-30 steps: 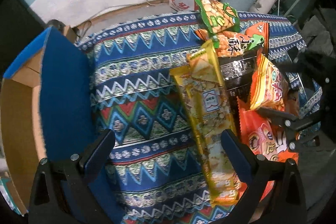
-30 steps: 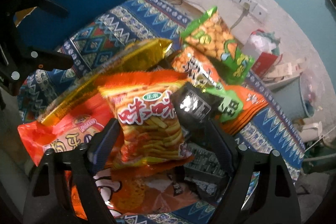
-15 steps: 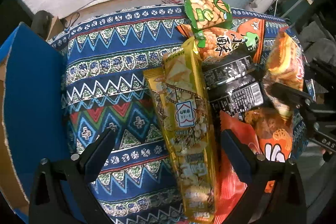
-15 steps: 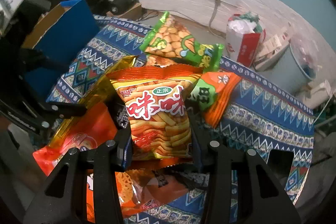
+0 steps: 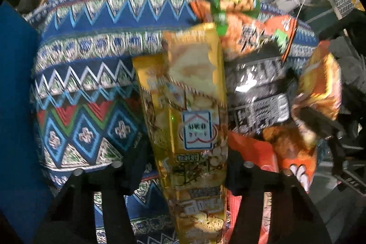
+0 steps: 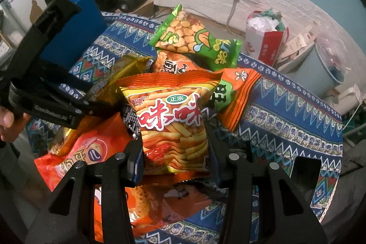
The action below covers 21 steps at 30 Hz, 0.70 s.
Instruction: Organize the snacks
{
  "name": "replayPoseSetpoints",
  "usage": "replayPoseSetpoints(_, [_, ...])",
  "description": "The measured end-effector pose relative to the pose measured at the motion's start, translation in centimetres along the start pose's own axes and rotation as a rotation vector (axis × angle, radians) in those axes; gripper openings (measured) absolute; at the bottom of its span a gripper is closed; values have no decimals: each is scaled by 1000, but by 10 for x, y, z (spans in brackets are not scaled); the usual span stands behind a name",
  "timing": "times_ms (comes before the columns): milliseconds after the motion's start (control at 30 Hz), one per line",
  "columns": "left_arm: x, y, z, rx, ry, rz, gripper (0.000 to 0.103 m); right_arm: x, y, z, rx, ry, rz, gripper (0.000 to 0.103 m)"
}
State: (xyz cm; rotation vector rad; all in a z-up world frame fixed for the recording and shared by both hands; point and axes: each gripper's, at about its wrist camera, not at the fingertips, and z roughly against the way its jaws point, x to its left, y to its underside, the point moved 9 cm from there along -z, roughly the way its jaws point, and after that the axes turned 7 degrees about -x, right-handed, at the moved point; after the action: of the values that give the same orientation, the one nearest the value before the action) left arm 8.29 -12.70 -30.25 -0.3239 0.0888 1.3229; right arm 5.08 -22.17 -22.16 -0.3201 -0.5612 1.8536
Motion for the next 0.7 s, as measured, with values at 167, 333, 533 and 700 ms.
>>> replayPoseSetpoints(167, [-1, 3, -2, -7, -48, -24, 36, 2, 0, 2, -7, 1, -1, 45])
replayPoseSetpoints(333, [1, 3, 10, -19, -73, -45, 33, 1, -4, 9, -20, 13, -17, 45])
replayPoseSetpoints(533, [-2, 8, 23, -46, -101, -93, 33, 5, -12, 20, -43, 27, -26, 45])
replayPoseSetpoints(700, [-4, 6, 28, -54, -98, -83, 33, 14, -15, 23, -44, 30, -14, 45])
